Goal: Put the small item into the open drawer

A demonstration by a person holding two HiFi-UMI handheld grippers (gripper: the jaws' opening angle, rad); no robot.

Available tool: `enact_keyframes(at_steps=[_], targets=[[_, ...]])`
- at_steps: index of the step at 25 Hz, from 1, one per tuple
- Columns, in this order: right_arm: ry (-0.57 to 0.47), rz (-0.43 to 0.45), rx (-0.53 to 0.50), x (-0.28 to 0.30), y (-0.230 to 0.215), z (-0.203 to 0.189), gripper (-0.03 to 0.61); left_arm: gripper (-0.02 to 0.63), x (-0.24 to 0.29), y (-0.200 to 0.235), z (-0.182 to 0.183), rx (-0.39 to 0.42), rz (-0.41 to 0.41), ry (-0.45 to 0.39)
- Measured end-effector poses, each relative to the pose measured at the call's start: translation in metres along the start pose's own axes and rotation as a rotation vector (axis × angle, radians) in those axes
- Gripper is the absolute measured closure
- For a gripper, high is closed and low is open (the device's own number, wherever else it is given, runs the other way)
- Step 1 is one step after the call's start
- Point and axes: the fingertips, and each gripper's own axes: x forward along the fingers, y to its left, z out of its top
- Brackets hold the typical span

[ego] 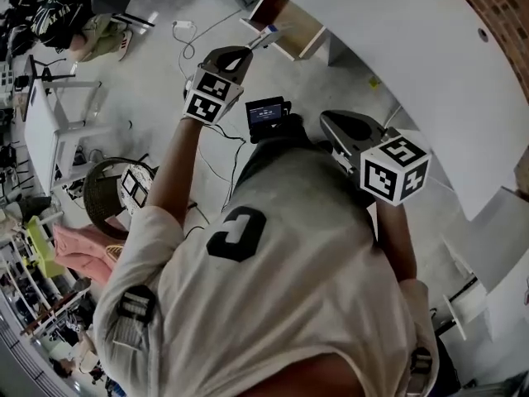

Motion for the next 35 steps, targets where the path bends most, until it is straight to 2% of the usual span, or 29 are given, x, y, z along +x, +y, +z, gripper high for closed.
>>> enact_keyframes(at_steps=[4, 9, 21, 28, 33, 35], targets=[[-0.007, 0.006, 0.026, 0.008, -0.003, -0.005, 0.577, 0.609, -0.005, -0.007, -0.016, -0.053, 0.005, 0.012], [0.017, 0.013, 0.038, 0.027, -0.002, -0.001, 0.577, 0.609, -0.004, 0.001, -0.031, -0.020, -0.005, 0.041], [0.092, -0.018, -0.056, 0.131, -0.007, 0.074, 0.577, 0.609, 0.016, 0.122, -0.056, -0.058, 0.009, 0.009], [0.126, -0.013, -0.068, 0.205, -0.002, 0.121, 0.577, 0.609, 0.020, 0.195, -0.058, -0.082, -0.004, -0.033], [0.206, 0.035, -0.088, 0.248, 0.002, 0.122, 0.577, 0.609, 0.019, 0.206, -0.073, -0.187, -0.029, -0.056], [0.198, 0.059, -0.122, 0.270, 0.000, 0.138, 0.577, 0.609, 0.023, 0.223, -0.072, -0.194, -0.028, -0.063]])
